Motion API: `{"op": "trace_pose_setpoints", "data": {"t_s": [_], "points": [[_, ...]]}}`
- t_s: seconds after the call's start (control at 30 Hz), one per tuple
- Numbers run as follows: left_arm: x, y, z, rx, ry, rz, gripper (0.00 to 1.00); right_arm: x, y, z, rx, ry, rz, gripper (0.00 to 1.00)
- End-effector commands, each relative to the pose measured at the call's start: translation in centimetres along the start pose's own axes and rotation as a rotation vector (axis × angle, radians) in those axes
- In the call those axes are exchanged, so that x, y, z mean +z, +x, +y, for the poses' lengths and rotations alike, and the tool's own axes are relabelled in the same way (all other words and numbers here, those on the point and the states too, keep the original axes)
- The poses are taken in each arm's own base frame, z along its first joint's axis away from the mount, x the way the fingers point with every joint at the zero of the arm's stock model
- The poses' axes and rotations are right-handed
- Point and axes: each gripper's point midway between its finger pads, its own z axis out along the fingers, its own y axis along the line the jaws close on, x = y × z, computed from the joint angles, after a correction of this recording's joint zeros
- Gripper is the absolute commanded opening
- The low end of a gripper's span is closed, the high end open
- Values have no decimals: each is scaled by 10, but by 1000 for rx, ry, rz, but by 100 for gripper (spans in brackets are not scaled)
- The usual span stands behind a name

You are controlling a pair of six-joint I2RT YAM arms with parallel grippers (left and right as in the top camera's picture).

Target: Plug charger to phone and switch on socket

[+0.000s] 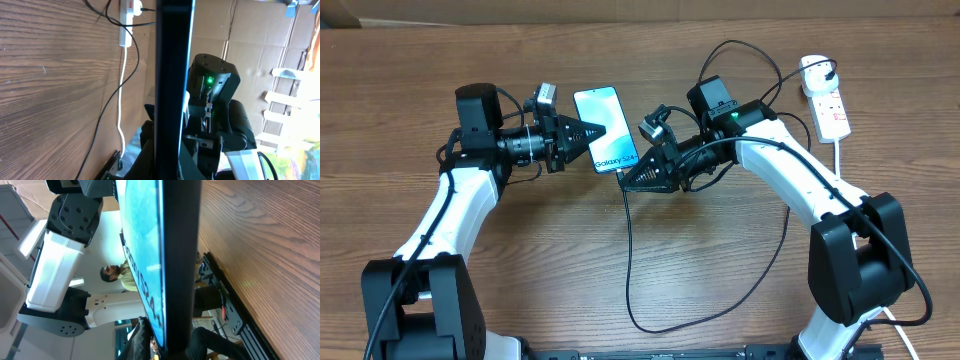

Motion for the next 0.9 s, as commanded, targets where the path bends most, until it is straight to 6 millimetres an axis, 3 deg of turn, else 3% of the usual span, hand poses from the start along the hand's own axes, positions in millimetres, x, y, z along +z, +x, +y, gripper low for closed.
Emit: {"op": "trace_pose_setpoints", "data": {"t_s": [0.0,0.87], "points": [[-1,4,-5,15,28,34,4,-1,3,9,-29,-2,-2,4],[-2,14,-12,66,70,90,4,-1,-2,11,-38,-5,-11,4]]}}
